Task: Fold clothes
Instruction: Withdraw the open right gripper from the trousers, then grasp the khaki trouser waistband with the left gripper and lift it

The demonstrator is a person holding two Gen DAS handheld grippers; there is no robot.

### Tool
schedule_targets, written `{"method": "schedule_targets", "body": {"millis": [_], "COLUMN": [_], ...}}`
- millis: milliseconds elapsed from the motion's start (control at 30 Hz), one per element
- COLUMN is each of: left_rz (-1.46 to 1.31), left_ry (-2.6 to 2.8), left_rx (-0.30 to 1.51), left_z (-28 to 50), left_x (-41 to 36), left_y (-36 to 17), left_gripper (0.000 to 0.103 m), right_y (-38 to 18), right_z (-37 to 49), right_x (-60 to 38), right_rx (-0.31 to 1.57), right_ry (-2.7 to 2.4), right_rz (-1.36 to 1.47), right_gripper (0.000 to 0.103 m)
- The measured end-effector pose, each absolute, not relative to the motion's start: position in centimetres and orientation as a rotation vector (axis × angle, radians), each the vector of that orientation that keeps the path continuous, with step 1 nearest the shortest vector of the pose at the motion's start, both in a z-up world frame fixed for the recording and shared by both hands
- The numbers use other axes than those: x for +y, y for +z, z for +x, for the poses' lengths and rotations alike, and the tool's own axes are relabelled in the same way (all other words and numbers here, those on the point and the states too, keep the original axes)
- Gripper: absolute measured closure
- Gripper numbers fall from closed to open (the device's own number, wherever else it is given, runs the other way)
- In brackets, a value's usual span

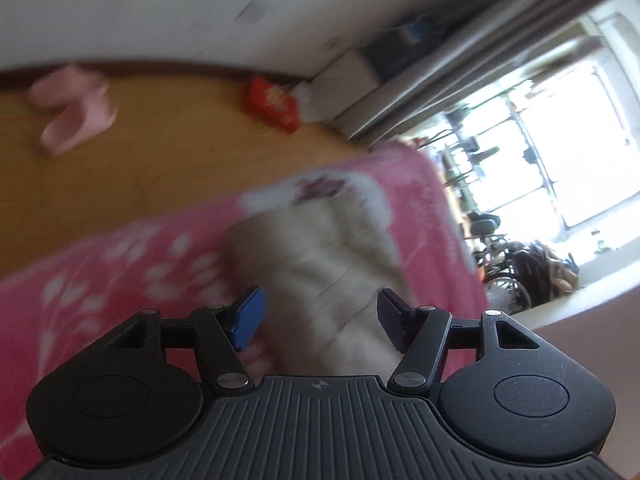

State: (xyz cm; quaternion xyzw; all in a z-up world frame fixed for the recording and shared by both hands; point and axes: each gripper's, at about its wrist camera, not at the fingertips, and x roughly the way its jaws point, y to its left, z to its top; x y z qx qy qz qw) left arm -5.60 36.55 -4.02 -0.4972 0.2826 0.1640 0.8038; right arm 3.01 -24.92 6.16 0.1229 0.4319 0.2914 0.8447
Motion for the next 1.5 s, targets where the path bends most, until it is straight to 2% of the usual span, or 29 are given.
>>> {"method": "schedule_targets", "body": {"millis": [167, 367, 667, 900, 967, 1033, 1133, 1200, 1500], "left_rz": [-1.155, -1.172, -1.138, -1.06, -1.037, -1.025, -0.964, -0.942, -0.921], "left_ry": [0.308, 0.278, 0.251, 0.314, 0.329, 0.348, 0.38, 0.394, 0.346], "left_rx": [0.613, 0.623, 0.61, 0.641, 0.653, 0.658, 0.671, 0.674, 0.616], "left_z": [-5.2, -2.7, -0.7, 0.6, 0.8, 0.9, 1.1, 1.2, -0.9], "left_x": [35.9, 35.7, 36.3, 35.4, 35.3, 35.1, 34.4, 34.2, 34.2], "left_y": [-7.4, -9.3, -10.3, -9.8, -9.7, -9.5, -8.8, -8.3, -5.3], "left_gripper": [0.036, 0.035, 0.038, 0.052, 0.057, 0.062, 0.071, 0.076, 0.084], "right_y": [4.8, 0.9, -4.5, -7.5, -7.5, -7.6, -8.1, -7.9, -4.0], "right_z": [-0.3, -2.5, -5.1, -5.1, -4.7, -4.2, -3.6, -3.5, -3.7], "right_x": [-10.3, 0.0, 4.6, 6.0, 6.2, 6.2, 6.4, 6.3, 5.0], "right_rx": [0.786, 0.591, 0.401, 0.374, 0.371, 0.38, 0.41, 0.411, 0.43], "right_ry": [0.879, 0.991, 0.866, 0.672, 0.632, 0.581, 0.552, 0.547, 0.576], "right_rz": [-0.423, -0.751, -0.747, -0.783, -0.773, -0.769, -0.779, -0.79, -0.717], "right_gripper": [0.041, 0.04, 0.039, 0.041, 0.052, 0.053, 0.071, 0.079, 0.083]}}
